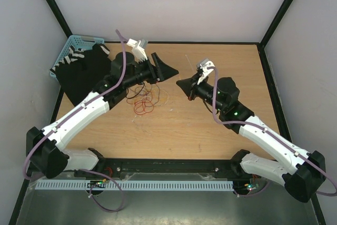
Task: Zip-tie the wires
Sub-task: Untie the cable at the center of the board.
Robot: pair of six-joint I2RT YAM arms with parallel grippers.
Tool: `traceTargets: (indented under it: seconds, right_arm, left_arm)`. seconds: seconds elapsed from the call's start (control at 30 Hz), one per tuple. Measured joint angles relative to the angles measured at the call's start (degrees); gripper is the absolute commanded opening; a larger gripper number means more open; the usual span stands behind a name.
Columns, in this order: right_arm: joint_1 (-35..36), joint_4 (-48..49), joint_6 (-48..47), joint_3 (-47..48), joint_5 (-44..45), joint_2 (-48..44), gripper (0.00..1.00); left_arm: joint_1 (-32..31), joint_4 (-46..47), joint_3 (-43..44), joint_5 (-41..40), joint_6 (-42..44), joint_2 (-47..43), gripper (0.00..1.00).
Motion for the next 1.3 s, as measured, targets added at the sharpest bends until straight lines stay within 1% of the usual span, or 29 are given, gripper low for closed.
traceTargets:
  seconds: [0.13,0.27,0.4,0.57,0.6,0.63,0.67,0.7,0.77,0.8,0.9,1.0,1.07,1.1,1.13,1.17,1.23,1.3]
  right_arm:
    - [0.00,0.33,0.81,-0.17,-0.76,0.92,0.00]
    - [0.02,1.07,1.77,-0.90,-1.68,1.53,0.00]
    - [0.15,1.90,2.45,-1.60,-2.49,1.84,0.00]
    - [0.90,3.04,3.04,-2.27,-3.08,2.03,0.00]
    - [1.05,3.23,3.13,-2.34,-3.21,2.03,0.00]
    - [1.20,3.41,3.21,-2.36,-3.26,2.03,0.00]
    - [1.29,3.65,3.23,-2.38,-3.37,2.03,0.00]
    - [1.42,3.89,3.28,-2.38,-3.43,2.03,0.00]
    - [1.64,4.11,3.41,-2.38,-3.43,2.08,0.00]
    - [1.73,4.13,3.41,-2.38,-3.41,2.10,0.00]
    - [1.92,4.26,3.45,-2.40,-3.13,2.45,0.00]
    - [1.92,4.46,3.63,-2.54,-2.34,2.78,0.00]
    - [1.92,4.46,3.63,-2.56,-1.90,2.82,0.01]
    - [1.95,4.46,3.63,-2.56,-1.62,2.82,0.06]
    - [1.92,4.44,3.65,-2.56,-1.27,2.82,0.15]
    - [1.95,4.42,3.65,-2.56,-0.76,2.82,0.25]
    - [1.95,4.22,3.69,-2.56,-0.02,2.80,0.53]
    - [1.92,3.85,3.56,-2.58,0.85,2.80,0.74]
  left_arm:
    - [-0.04,-0.02,0.09,-0.07,-0.07,0.15,0.62]
    - [-0.15,-0.02,0.63,-0.70,-0.07,1.03,0.56]
    - [-0.39,-0.02,0.72,-1.51,0.07,1.57,0.52]
    - [-0.63,-0.02,0.79,-2.67,0.55,2.21,0.51]
    - [-0.66,-0.02,0.79,-2.84,0.66,2.36,0.50]
    - [-0.68,-0.02,0.79,-3.02,0.76,2.54,0.44]
    - [-0.70,-0.02,0.79,-3.17,0.85,2.67,0.36]
    - [-0.70,-0.04,0.79,-3.39,1.01,2.84,0.30]
    - [-0.70,-0.04,0.81,-3.76,1.16,3.17,0.21]
    - [-0.70,-0.07,0.87,-3.82,1.18,3.32,0.18]
    - [-0.74,-0.11,1.03,-3.80,1.20,3.87,0.13]
    - [-0.85,-0.11,1.03,-3.80,1.27,4.11,0.00]
    - [-0.90,-0.11,1.03,-3.85,1.49,4.11,0.00]
    - [-0.90,-0.11,1.03,-3.89,1.73,4.11,0.00]
    - [-0.90,-0.11,1.03,-3.98,2.05,4.11,0.00]
    - [-0.90,-0.11,1.03,-4.02,2.45,4.11,0.00]
    - [-0.83,-0.90,1.42,-4.26,3.41,4.11,0.00]
    - [-0.33,-2.93,2.84,-4.66,4.98,4.02,0.00]
